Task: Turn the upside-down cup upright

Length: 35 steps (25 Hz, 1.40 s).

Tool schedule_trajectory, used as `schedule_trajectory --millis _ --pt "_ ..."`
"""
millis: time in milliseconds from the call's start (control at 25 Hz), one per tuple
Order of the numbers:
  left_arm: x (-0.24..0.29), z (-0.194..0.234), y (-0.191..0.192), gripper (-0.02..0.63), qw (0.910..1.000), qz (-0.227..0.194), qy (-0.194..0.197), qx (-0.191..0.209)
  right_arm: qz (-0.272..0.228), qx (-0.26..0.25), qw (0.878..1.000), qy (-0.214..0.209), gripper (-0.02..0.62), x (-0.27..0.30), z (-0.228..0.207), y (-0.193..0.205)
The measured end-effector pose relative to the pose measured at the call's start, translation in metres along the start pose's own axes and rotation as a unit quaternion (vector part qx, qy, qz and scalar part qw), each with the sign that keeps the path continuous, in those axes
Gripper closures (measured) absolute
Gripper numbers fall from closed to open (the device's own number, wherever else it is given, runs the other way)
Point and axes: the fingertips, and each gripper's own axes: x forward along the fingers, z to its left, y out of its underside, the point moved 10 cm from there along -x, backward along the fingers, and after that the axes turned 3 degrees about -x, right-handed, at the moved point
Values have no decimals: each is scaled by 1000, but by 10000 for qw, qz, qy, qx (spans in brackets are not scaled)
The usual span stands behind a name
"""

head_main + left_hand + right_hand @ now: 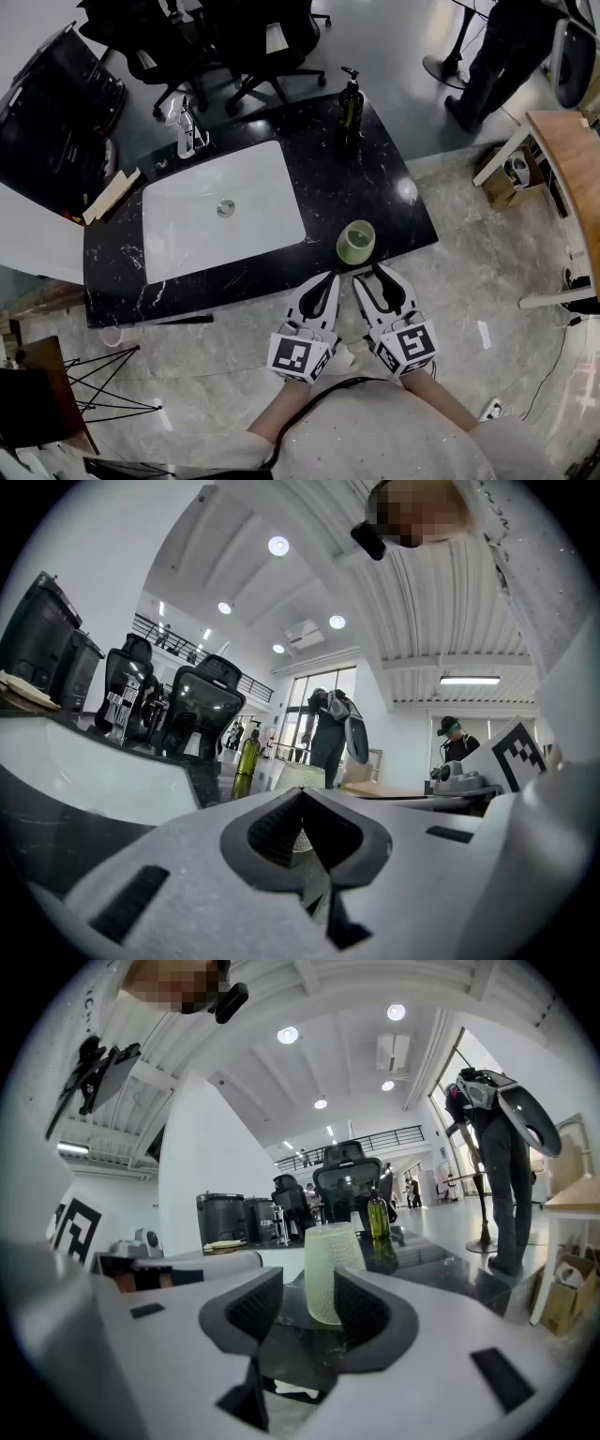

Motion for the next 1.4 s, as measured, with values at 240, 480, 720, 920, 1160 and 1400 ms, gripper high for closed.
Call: schedule_trajectory --millis 240,480,720,920,1160,1400 --pt "6 5 9 600 10000 -15 -23 -96 2 -35 9998 176 363 9 -10 3" --pt "9 8 12 600 9996 -118 -240 -95 65 -354 9992 151 287 31 -15 5" --pt "9 6 19 599 9989 -184 -425 -43 242 -456 9986 105 268 48 -22 10" --pt "11 3 27 600 9986 -159 -499 -28 339 -557 9978 141 268 54 -26 14" --pt "15 2 33 600 9983 -231 -535 -61 495 -638 9967 124 268 64 -27 16" --pt "15 6 35 600 9978 -282 -599 -76 607 -729 9953 205 268 69 -25 17"
